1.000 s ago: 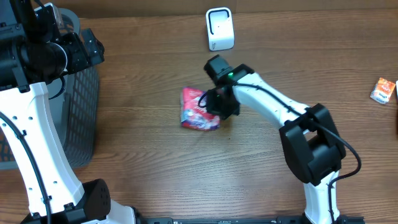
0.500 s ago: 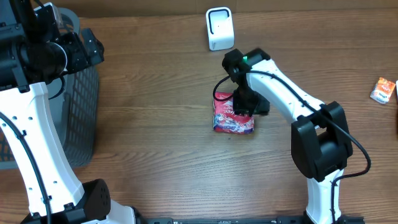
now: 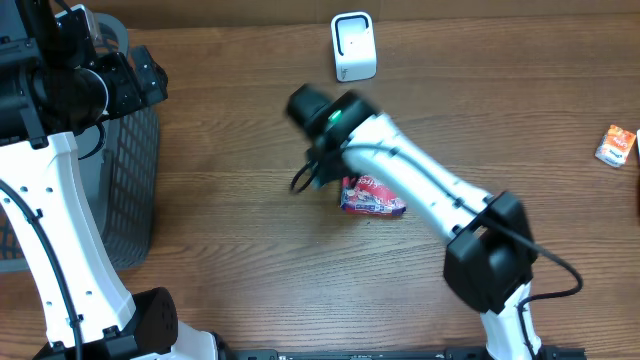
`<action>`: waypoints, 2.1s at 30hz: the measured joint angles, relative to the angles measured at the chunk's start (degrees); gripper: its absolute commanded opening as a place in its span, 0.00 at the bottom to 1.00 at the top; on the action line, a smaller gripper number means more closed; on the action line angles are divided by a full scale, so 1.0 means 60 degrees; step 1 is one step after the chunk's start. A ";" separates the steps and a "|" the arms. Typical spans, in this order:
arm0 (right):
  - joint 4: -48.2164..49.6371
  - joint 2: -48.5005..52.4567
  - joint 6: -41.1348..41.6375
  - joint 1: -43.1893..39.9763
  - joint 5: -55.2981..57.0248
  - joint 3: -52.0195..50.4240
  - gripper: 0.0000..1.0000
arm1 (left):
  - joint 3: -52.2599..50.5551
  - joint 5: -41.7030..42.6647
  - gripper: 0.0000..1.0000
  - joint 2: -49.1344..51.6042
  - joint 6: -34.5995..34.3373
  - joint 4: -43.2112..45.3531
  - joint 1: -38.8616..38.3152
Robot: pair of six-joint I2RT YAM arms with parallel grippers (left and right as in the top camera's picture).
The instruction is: Scan the item barcode
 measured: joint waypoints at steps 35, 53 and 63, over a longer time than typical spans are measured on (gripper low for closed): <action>0.0138 0.1264 0.1508 0.1031 0.2951 -0.1344 0.04 | 0.0000 0.0000 1.00 0.0000 0.0000 0.0004 0.0000; 0.0117 0.0535 -0.0827 -0.1803 -0.6477 0.1694 0.04 | 0.0000 0.0004 1.00 0.0000 0.0000 0.0000 0.0000; 0.1854 0.0521 -0.1945 -0.3308 -1.1795 -0.0831 0.04 | 0.0000 0.0004 1.00 0.0000 0.0000 0.0000 0.0000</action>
